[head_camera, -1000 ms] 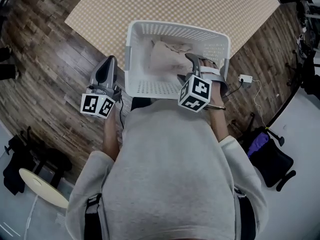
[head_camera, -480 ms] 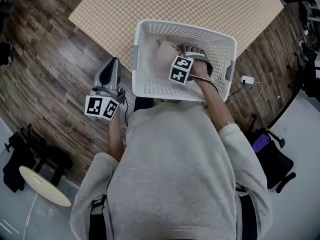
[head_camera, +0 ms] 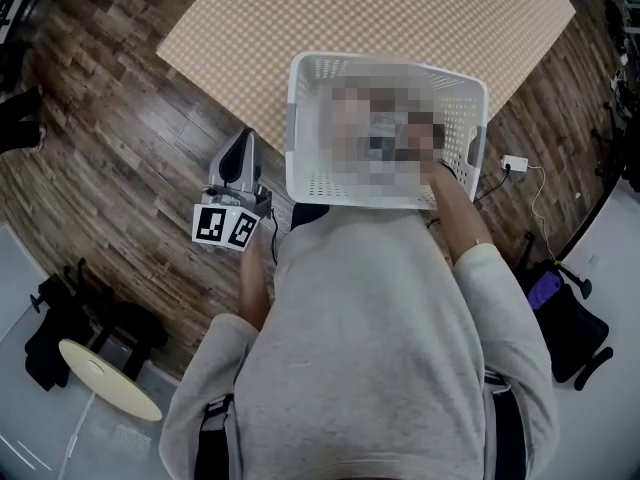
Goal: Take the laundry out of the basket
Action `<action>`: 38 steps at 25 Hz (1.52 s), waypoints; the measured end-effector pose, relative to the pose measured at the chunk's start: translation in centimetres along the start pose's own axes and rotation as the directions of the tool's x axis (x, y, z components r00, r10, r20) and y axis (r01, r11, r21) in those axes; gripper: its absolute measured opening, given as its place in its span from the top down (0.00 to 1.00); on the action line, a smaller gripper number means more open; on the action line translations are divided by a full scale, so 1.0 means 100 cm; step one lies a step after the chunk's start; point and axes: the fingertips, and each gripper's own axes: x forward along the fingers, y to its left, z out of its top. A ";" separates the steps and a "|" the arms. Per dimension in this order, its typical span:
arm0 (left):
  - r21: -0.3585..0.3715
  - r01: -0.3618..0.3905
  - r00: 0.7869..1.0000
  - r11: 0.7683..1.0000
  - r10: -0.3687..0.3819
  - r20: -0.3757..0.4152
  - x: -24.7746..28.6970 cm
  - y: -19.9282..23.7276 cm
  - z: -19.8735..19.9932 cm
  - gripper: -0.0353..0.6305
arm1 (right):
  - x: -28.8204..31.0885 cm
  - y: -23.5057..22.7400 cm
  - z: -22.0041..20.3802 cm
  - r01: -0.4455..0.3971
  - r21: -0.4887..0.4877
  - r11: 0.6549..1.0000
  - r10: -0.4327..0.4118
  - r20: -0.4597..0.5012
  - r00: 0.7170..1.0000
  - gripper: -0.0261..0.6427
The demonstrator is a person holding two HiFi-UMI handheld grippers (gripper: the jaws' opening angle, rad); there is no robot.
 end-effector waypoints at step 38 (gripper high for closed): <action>0.218 0.227 0.945 0.949 -0.269 0.187 0.015 -0.094 0.111 0.94 | -0.232 -0.015 -0.014 0.672 0.326 0.665 -0.745 0.213 0.633 0.58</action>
